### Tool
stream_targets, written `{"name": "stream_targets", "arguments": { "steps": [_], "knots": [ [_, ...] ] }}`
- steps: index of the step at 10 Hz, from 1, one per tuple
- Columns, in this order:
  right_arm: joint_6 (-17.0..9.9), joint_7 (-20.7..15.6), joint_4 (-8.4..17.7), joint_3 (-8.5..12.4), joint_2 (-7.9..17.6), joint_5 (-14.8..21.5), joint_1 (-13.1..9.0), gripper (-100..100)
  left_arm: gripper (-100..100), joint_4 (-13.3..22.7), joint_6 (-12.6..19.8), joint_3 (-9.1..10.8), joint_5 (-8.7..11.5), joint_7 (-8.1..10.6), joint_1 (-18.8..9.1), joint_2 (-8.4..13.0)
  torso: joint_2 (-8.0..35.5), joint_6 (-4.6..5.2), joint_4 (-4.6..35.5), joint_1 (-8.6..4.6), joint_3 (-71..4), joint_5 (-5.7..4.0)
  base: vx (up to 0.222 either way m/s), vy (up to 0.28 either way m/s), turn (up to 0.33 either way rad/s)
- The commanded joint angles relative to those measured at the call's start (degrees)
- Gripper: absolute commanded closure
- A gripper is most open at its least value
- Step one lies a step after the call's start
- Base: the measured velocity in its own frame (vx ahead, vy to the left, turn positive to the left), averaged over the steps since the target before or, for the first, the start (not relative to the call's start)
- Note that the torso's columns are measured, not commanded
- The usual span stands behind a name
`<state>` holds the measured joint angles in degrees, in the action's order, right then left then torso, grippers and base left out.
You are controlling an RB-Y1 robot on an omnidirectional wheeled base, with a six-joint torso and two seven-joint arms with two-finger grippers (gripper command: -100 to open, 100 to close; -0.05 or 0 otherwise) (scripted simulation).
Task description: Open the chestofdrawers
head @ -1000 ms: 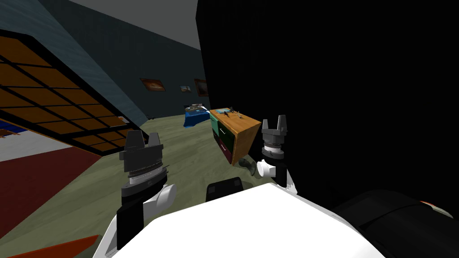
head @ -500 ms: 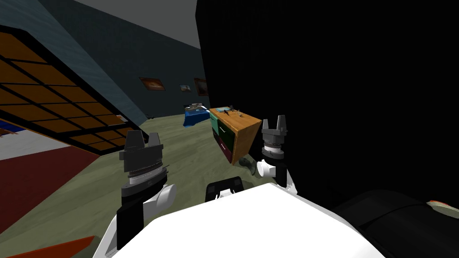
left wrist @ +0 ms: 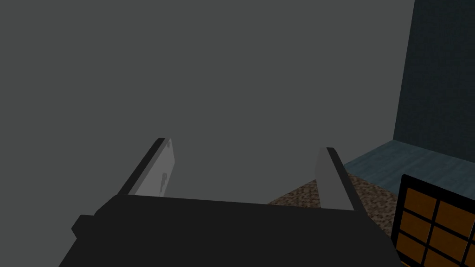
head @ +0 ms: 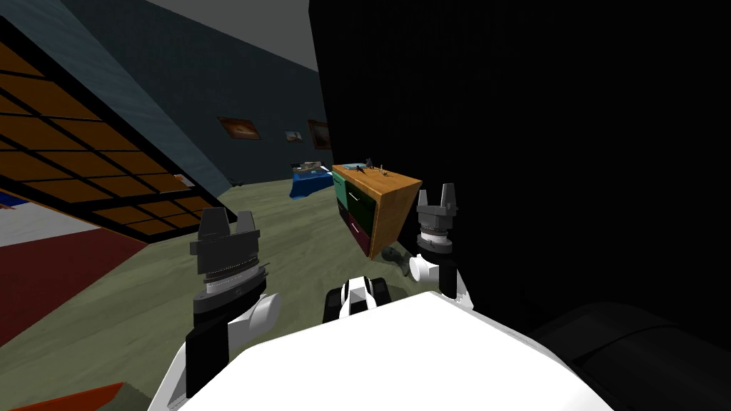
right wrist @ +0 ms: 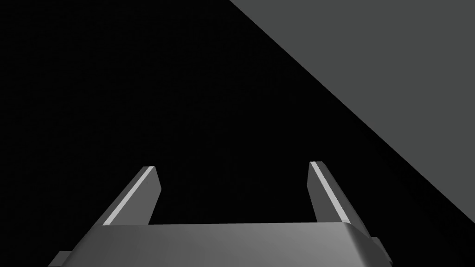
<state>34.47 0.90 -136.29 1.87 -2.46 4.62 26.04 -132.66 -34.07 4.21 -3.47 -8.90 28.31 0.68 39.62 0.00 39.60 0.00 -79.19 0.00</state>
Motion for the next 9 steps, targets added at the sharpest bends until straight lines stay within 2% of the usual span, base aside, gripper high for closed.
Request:
{"name": "stream_targets", "arguments": {
  "steps": [1,4,5,9],
  "knots": [
    [0.1,0.0,1.3,0.4,4.3,1.2,0.3,-100,0,0.0,0.0,0.00,0.0,0.00,0.0,0.0,1.9,-0.01,1.9,0.01,-3.9,0.00,-0.003,0.010,0.102],
    [0.3,-0.2,4.3,1.2,9.6,4.0,0.9,-100,0,0.0,0.0,-0.01,0.0,0.00,0.0,0.0,2.6,0.00,2.7,0.02,-5.4,0.00,-0.005,0.017,0.135],
    [0.3,-0.2,4.3,1.2,10.2,4.0,0.9,-100,0,0.0,0.0,-0.01,0.0,0.00,0.0,0.0,2.7,-0.01,2.7,0.03,-5.4,0.01,0.000,0.014,0.056],
    [0.9,-0.4,9.9,3.0,17.3,9.7,2.3,-100,0,0.0,0.0,-0.01,0.0,0.00,0.0,0.0,2.7,-0.01,2.7,0.03,-5.4,0.01,-0.002,0.024,0.200]
  ]
}}
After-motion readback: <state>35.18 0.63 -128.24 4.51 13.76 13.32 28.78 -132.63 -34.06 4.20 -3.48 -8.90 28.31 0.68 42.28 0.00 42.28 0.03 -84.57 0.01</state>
